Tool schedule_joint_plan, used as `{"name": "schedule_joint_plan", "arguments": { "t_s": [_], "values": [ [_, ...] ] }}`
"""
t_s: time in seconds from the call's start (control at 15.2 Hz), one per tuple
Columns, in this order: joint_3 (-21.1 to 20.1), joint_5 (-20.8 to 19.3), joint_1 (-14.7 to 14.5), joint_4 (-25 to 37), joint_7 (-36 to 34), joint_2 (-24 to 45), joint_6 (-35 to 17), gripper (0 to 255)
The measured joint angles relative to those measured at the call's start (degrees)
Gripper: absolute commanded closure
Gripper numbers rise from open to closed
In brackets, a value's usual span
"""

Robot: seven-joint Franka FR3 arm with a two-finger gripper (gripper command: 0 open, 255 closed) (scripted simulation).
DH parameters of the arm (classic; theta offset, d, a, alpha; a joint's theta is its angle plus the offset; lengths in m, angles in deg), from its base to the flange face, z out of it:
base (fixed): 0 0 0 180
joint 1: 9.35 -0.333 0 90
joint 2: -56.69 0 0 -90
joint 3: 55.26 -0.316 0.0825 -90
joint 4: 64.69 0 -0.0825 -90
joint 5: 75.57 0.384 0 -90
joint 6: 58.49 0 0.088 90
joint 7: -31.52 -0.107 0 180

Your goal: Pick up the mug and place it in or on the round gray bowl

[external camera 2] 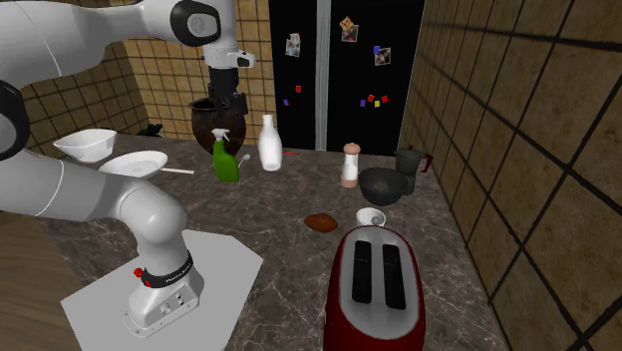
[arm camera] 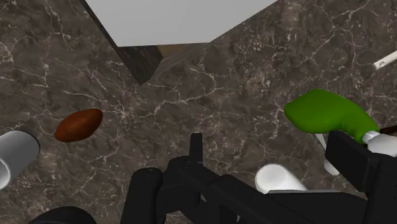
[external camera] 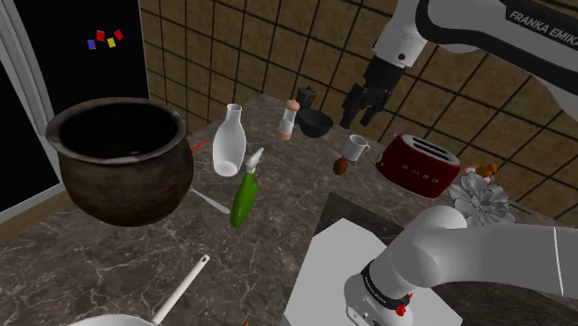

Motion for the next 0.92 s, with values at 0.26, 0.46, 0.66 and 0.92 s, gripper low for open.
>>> {"name": "schedule_joint_plan", "arguments": {
  "t_s": [0.26, 0.46, 0.66, 0.92],
  "values": [
    [1.6, -1.6, 0.7, -1.3, 2.0, 1.3, -2.4, 0],
    [4.0, -3.9, 1.7, -3.2, 4.9, 3.3, -6.1, 0],
    [6.5, -6.1, 2.8, -4.4, 7.8, 5.5, -9.4, 0],
    [10.1, -8.8, 4.2, -5.5, 11.6, 9.5, -14.7, 0]
  ]
}}
